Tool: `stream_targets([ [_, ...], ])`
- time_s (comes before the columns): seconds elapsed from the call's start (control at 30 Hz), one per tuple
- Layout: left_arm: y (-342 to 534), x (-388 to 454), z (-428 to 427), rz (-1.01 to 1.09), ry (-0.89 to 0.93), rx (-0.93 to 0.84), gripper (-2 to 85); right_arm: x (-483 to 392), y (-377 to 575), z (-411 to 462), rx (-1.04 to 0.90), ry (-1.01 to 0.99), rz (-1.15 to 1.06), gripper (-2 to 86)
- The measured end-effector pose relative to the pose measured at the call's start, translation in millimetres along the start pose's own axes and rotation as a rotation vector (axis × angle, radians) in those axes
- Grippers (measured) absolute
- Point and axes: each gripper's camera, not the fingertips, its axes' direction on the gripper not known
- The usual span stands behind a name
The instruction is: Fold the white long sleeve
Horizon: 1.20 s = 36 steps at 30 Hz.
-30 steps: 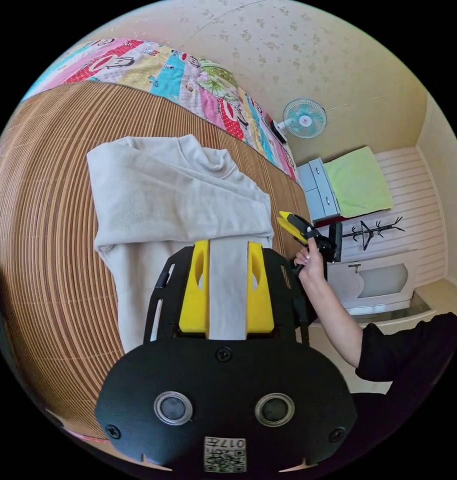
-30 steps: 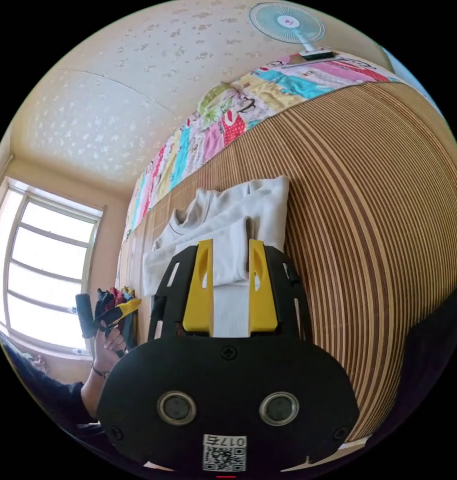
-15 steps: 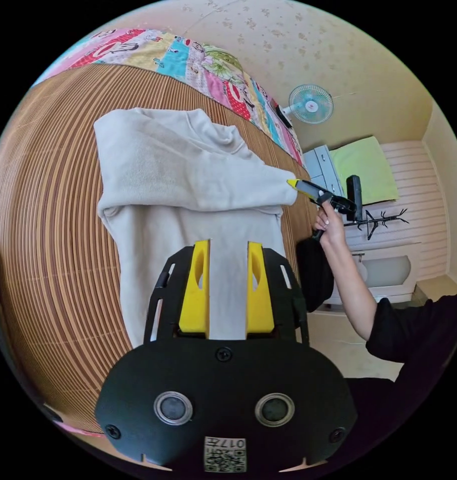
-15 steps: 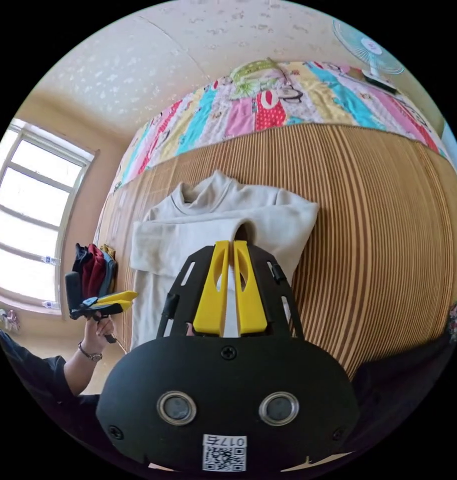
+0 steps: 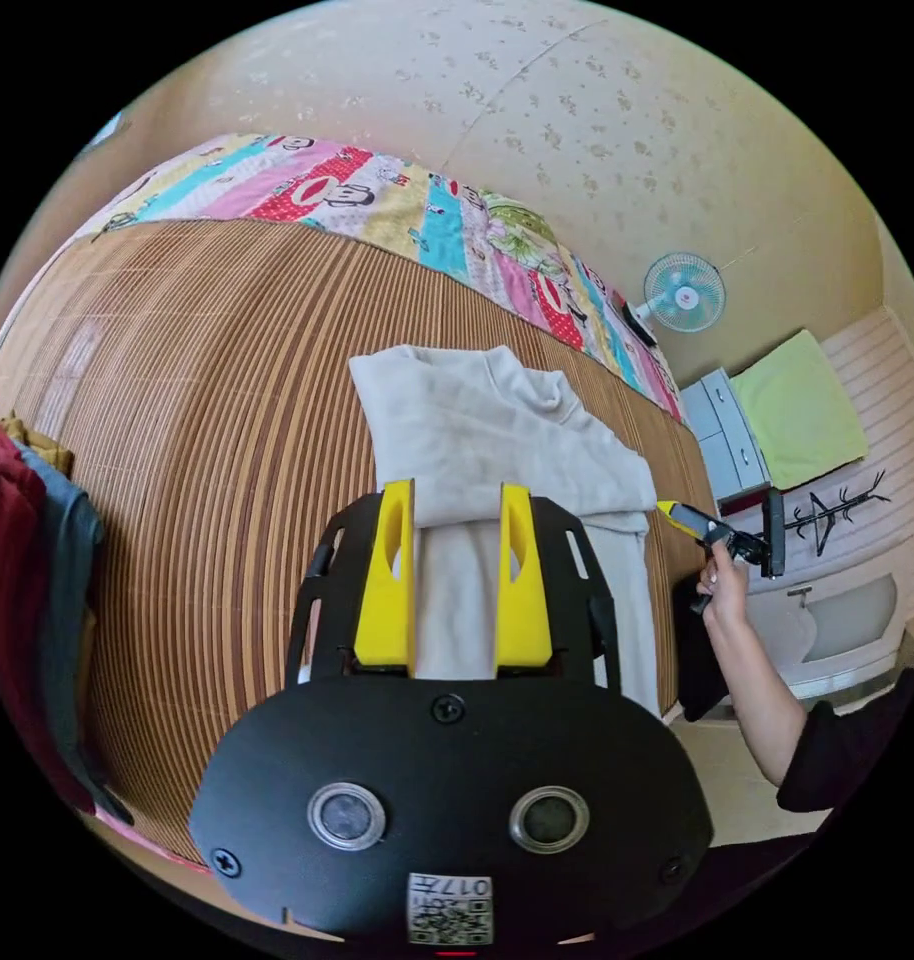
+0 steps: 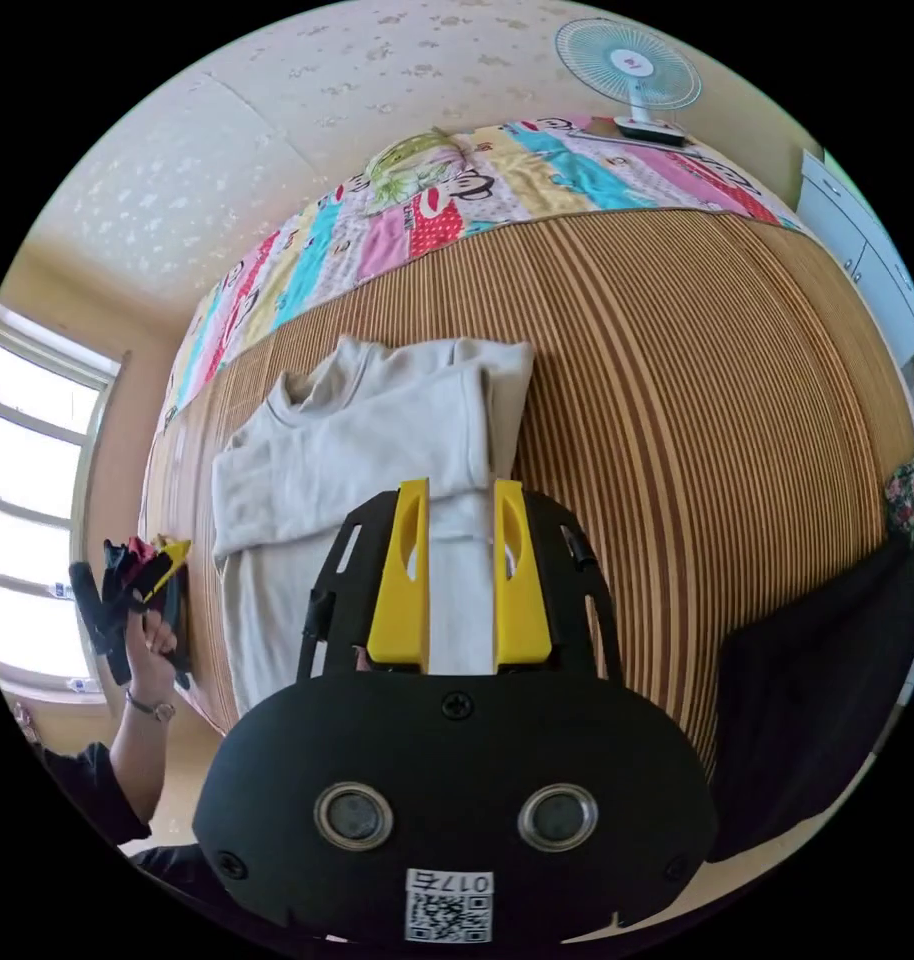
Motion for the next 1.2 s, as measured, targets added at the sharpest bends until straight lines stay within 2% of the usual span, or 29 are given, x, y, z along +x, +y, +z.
stream_targets([
  [0.03,-1,2,6,0.005,-0.033,-0.030,12.4,-5,13,12,-0.023,0.042,-0.010,7.9],
  [0.1,-2,3,41,0.017,-0.225,-0.150,12.1,-6,22,41,-0.116,0.135,0.000,6.0],
  [0.23,-17,7,56,0.054,-0.286,-0.117,11.3,-8,-3,55,-0.016,0.153,0.019,3.6],
  [0.33,-57,6,62,0.045,-0.309,-0.128,11.1,-9,-60,61,-0.069,0.136,0.003,3.2],
  [0.4,-86,-10,54,-0.023,-0.226,-0.150,11.1,-5,-91,55,-0.161,0.076,0.028,3.0],
  [0.47,-92,-26,33,-0.069,-0.117,-0.117,11.1,-3,-98,31,-0.154,-0.011,-0.010,2.9],
  [0.53,-76,-38,4,-0.056,0.013,-0.045,11.0,6,-74,-8,-0.102,-0.123,-0.103,2.9],
  [0.6,-31,-51,-20,-0.044,0.096,-0.071,11.0,23,-43,-25,-0.128,-0.146,-0.107,3.1],
  [0.77,106,-57,-58,-0.164,0.061,-0.197,13.0,79,68,-40,-0.261,-0.009,-0.025,9.4],
  [0.9,179,-54,-91,-0.252,0.031,-0.273,13.0,124,133,-55,-0.324,-0.065,0.082,12.0],
  [1.0,195,-59,-89,-0.317,0.012,-0.353,10.1,153,160,-53,-0.360,-0.220,0.152,12.2],
  [1.1,191,-72,-97,-0.374,-0.002,-0.377,6.9,175,171,-58,-0.346,-0.272,0.229,9.0],
  [1.13,191,-76,-100,-0.381,0.018,-0.383,6.5,180,173,-55,-0.388,-0.313,0.218,7.1],
  [1.2,195,-91,-113,-0.401,0.190,-0.421,4.8,181,179,-52,-0.482,-0.363,0.179,4.9],
])
